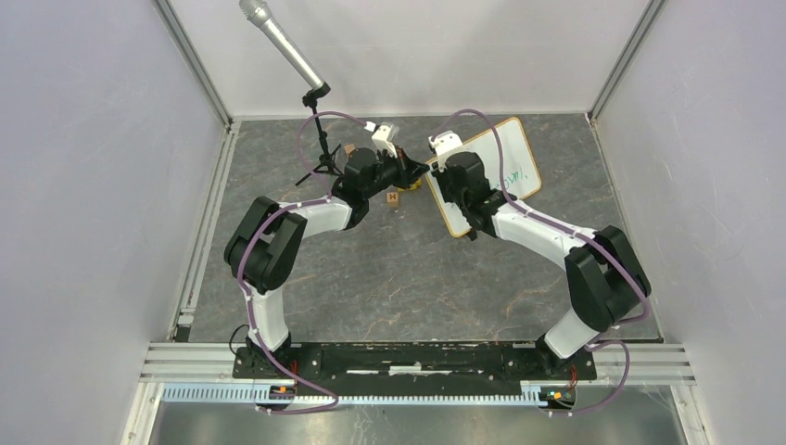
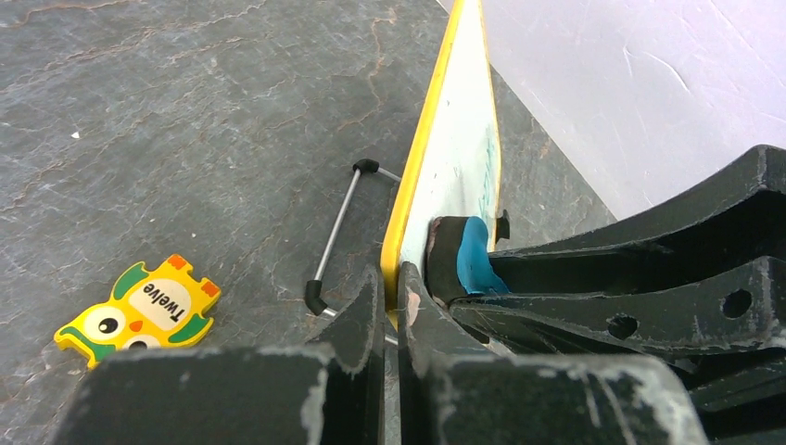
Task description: Erase the whiteboard
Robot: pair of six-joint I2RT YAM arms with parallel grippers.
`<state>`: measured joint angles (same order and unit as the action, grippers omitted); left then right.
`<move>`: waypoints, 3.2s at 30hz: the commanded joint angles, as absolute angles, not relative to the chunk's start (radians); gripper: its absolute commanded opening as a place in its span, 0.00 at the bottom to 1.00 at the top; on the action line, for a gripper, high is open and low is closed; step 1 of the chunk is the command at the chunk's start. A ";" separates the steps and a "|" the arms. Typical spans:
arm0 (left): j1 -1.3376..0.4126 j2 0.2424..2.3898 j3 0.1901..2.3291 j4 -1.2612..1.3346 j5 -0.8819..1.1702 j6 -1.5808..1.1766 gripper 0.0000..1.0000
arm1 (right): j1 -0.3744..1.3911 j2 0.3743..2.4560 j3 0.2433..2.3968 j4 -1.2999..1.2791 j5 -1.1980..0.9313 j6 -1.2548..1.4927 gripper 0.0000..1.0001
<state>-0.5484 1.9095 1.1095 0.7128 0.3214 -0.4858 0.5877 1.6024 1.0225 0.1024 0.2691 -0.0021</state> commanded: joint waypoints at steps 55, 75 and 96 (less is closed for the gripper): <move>-0.598 1.885 1.061 0.812 0.363 -0.472 0.02 | 0.563 1.653 1.002 0.174 0.192 0.336 0.10; -0.605 1.879 1.025 0.821 0.335 -0.483 0.02 | 0.556 1.537 0.829 0.319 0.118 0.423 0.11; -0.604 1.876 1.051 0.747 0.330 -0.457 0.02 | 0.292 1.580 0.575 0.485 -0.018 0.566 0.11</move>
<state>-0.5617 1.8969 1.0496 0.8032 0.2195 -0.4858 0.2905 1.5414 0.5835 0.5865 -0.0353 0.5774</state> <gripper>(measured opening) 0.054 0.250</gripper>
